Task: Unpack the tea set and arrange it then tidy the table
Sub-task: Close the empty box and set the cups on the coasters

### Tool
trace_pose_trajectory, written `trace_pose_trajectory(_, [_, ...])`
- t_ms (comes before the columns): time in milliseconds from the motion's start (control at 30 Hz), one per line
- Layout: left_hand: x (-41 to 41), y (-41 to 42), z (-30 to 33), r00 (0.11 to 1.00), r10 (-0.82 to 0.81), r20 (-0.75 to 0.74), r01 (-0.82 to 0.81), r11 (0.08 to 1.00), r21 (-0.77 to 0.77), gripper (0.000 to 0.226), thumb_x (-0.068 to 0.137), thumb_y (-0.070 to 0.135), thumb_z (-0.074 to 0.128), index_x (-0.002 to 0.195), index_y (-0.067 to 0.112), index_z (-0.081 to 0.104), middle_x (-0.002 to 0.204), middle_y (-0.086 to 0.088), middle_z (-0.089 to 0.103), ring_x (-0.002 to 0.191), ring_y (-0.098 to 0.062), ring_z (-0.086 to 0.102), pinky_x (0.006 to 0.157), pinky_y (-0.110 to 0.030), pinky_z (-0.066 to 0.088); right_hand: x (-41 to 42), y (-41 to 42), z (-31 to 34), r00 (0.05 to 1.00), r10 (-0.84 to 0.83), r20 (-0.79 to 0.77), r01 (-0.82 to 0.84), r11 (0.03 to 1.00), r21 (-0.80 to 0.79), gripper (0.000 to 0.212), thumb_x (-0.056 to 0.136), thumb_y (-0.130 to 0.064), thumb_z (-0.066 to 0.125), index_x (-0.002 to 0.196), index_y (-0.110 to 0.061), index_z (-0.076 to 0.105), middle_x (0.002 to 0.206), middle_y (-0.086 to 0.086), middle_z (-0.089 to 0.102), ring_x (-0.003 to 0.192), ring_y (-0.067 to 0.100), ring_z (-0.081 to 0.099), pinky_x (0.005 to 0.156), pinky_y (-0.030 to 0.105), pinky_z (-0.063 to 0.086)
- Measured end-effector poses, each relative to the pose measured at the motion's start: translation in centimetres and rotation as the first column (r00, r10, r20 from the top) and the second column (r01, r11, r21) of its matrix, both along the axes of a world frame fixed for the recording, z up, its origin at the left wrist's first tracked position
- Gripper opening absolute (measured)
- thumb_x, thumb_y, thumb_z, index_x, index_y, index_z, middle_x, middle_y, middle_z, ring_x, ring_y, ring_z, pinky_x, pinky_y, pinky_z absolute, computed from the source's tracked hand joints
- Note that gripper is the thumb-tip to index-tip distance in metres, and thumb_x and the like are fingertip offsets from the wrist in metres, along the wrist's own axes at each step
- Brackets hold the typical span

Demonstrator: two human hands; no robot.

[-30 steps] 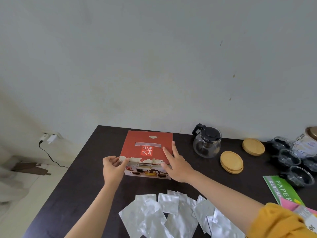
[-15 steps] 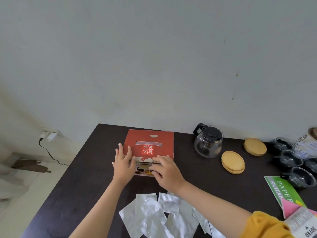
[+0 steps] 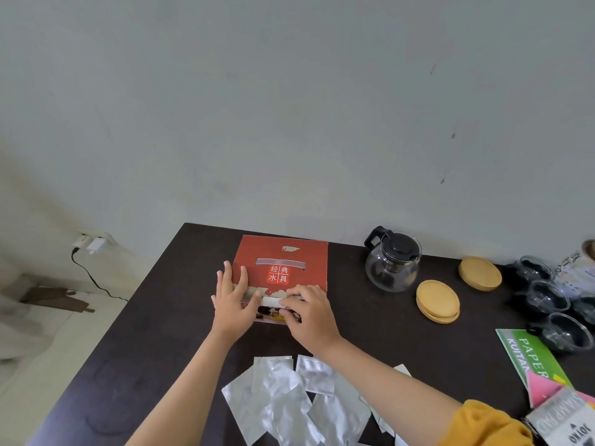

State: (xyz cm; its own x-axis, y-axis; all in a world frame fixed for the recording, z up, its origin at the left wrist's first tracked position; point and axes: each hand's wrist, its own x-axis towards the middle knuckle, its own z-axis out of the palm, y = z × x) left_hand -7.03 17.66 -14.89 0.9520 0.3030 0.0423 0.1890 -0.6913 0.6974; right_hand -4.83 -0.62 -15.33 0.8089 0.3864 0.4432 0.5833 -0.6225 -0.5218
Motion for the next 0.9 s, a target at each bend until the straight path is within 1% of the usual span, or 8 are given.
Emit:
trace_pose_trajectory(100, [-0.1,0.0,-0.1,1.000,0.004,0.008,-0.005,1.000,0.002,0.078,0.080,0.059,0.046,0.149,0.030,0.021,0.159,0.005,-0.010,0.145,-0.018,-0.017,0.112,-0.059,-0.007,0.0,0.1,0.1,1.000,-0.014,-0.009,0.014,1.000,-0.004,0.015,0.075,-0.018,0.079,0.090,-0.020,0.076,0.096,-0.002,0.067,0.091,0.022,0.062,0.087,0.033,0.045])
trace_pose_trajectory(233, [-0.1,-0.1,-0.1,1.000,0.003,0.025,-0.003,1.000,0.000,0.083,0.076,0.058,0.047,0.149,0.030,0.020,0.159,0.004,-0.009,0.145,-0.019,-0.016,0.111,-0.060,-0.005,-0.1,0.3,0.2,1.000,-0.022,0.002,0.022,1.000,0.009,0.014,0.075,-0.017,0.080,0.088,-0.020,0.077,0.095,-0.002,0.067,0.090,0.022,0.062,0.087,0.033,0.044])
trace_pose_trajectory(367, [-0.2,0.1,-0.2,1.000,-0.018,0.020,0.017,0.999,0.031,0.085,0.076,0.056,0.048,0.150,0.029,0.017,0.159,0.003,-0.010,0.145,-0.022,-0.015,0.111,-0.063,-0.003,-0.3,0.2,0.2,1.000,-0.019,-0.008,0.019,1.000,0.001,0.017,0.072,-0.016,0.082,0.088,-0.020,0.078,0.096,-0.002,0.067,0.091,0.023,0.062,0.089,0.032,0.042])
trace_pose_trajectory(500, [-0.3,0.1,-0.2,0.999,-0.018,0.031,0.017,1.000,0.024,0.094,0.068,0.073,0.038,0.150,0.029,0.018,0.159,0.003,-0.010,0.145,-0.022,-0.015,0.111,-0.063,-0.002,-0.3,0.4,0.4,0.998,-0.042,-0.039,0.042,0.999,0.021,0.017,0.074,-0.016,0.080,0.090,-0.018,0.077,0.096,-0.001,0.067,0.091,0.024,0.062,0.089,0.034,0.044])
trace_pose_trajectory(567, [-0.3,0.1,-0.2,0.999,-0.019,0.047,0.018,1.000,0.019,0.097,0.066,0.076,0.035,0.150,0.030,0.018,0.159,0.003,-0.010,0.145,-0.021,-0.016,0.111,-0.062,-0.003,-0.3,0.4,0.5,0.997,-0.052,-0.056,0.053,0.999,0.014,0.019,0.076,-0.016,0.078,0.094,-0.016,0.075,0.096,0.000,0.066,0.092,0.024,0.062,0.089,0.036,0.047])
trace_pose_trajectory(633, [-0.3,0.1,-0.3,0.998,-0.028,0.050,0.027,0.999,0.021,0.099,0.066,0.078,0.037,0.150,0.030,0.016,0.159,0.004,-0.011,0.144,-0.019,-0.018,0.111,-0.061,-0.005,-0.3,0.4,0.7,0.996,-0.061,-0.065,0.061,0.998,-0.003,0.019,0.079,-0.018,0.075,0.097,-0.013,0.072,0.097,0.000,0.066,0.093,0.023,0.062,0.089,0.037,0.048])
trace_pose_trajectory(800, [-0.4,0.3,-0.2,0.998,-0.048,0.032,0.047,0.998,0.048,0.103,0.064,0.080,0.040,0.150,0.030,0.015,0.159,0.004,-0.013,0.145,-0.020,-0.018,0.111,-0.061,-0.006,-0.4,0.8,1.2,0.992,-0.106,-0.066,0.106,0.994,-0.010,0.013,0.081,-0.019,0.071,0.093,-0.015,0.068,0.094,-0.001,0.065,0.090,0.021,0.060,0.085,0.035,0.048])
trace_pose_trajectory(900, [-0.4,0.2,-0.2,0.999,-0.042,0.018,0.041,0.997,0.070,0.097,0.072,0.074,0.051,0.150,0.028,0.016,0.159,0.002,-0.011,0.145,-0.021,-0.015,0.111,-0.062,-0.005,-0.4,1.2,1.3,0.989,-0.135,-0.060,0.134,0.991,-0.015,0.011,0.082,-0.019,0.070,0.091,-0.017,0.066,0.091,-0.002,0.064,0.087,0.020,0.060,0.082,0.034,0.050])
